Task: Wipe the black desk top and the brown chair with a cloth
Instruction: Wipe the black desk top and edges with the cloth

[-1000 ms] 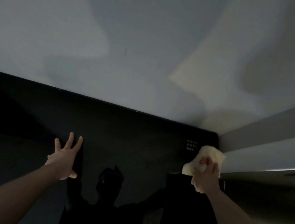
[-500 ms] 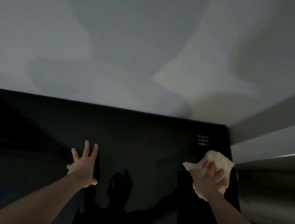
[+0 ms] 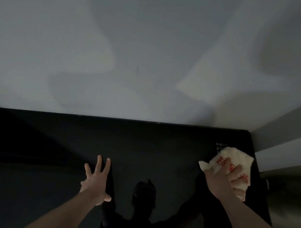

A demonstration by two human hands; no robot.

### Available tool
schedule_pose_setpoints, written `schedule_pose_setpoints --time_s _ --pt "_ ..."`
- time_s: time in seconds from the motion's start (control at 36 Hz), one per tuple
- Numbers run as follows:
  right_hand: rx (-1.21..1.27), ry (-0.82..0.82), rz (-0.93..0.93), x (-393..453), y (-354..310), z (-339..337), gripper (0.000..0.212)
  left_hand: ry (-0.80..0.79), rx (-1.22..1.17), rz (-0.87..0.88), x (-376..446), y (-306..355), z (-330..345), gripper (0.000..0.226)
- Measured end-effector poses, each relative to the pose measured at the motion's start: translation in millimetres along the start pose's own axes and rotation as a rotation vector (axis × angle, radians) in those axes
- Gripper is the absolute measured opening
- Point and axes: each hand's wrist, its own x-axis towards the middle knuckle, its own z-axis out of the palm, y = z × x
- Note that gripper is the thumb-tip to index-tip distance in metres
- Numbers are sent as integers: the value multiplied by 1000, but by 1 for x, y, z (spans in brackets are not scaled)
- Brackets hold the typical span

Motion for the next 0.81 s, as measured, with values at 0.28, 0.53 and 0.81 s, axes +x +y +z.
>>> schedule_pose_setpoints --time_s 0.28,0.53,0.81 --pt "-194 -105 -228 -81 -78 75 85 16 106 130 -13 -15 -14 128" --pt "-313 -256 -422 -203 -169 172 98 52 -91 309 -20 -135 -47 95" --pt "-356 -237 -439 -291 -193 234 93 168 -29 -19 -15 -343 -84 108"
